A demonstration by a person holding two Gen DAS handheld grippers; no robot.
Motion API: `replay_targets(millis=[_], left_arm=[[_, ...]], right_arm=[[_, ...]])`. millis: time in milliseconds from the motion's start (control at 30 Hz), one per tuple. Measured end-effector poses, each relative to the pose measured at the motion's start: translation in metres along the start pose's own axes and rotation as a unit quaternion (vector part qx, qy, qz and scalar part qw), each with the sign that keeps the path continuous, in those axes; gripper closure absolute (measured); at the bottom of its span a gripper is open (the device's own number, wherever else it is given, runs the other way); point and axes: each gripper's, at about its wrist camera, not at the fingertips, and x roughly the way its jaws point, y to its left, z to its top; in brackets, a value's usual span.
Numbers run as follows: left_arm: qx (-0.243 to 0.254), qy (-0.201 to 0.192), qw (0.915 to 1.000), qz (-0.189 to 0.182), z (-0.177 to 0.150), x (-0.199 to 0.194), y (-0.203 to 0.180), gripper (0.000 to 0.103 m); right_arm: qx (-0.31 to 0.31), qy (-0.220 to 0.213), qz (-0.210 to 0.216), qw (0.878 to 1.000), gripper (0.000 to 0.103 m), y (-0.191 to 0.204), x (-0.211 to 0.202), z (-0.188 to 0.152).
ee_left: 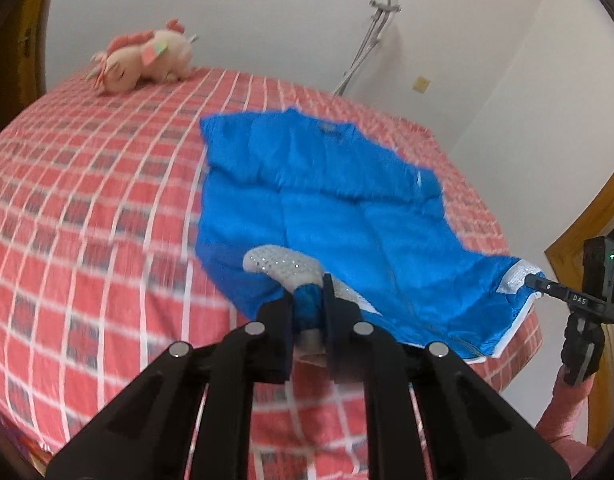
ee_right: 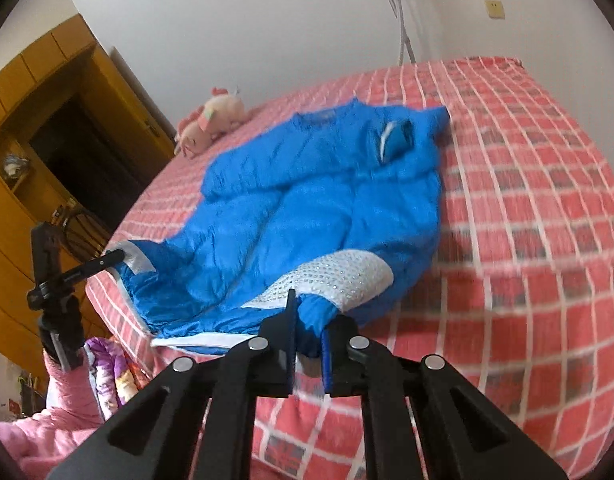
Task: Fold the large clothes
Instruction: 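Grasp the hem with both tools and lift it toward the collar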
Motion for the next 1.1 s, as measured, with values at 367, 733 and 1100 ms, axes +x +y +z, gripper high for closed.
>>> replay_targets(millis=[367, 733, 1100], left_arm=[[-0.002, -0.033, 0.9994, 0.008, 0.107, 0.044, 0.003, 0.092], [-0.03, 0.012, 0.9992, 0.023, 0.187, 0.154, 0.032, 0.092], [-0.025, 0.06, 0.997, 0.043, 0.219, 0.249, 0.062, 0.087]], right_arm=[[0.031, -0.01, 0.009, 0.999, 0.094, -0.027, 0.038, 0.12], [0.07, 0.025, -0.013, 0.997, 0.094, -0.069, 0.121, 0.199], [0.099, 0.073, -0.045, 0.991, 0.094, -0.117, 0.211, 0.239]])
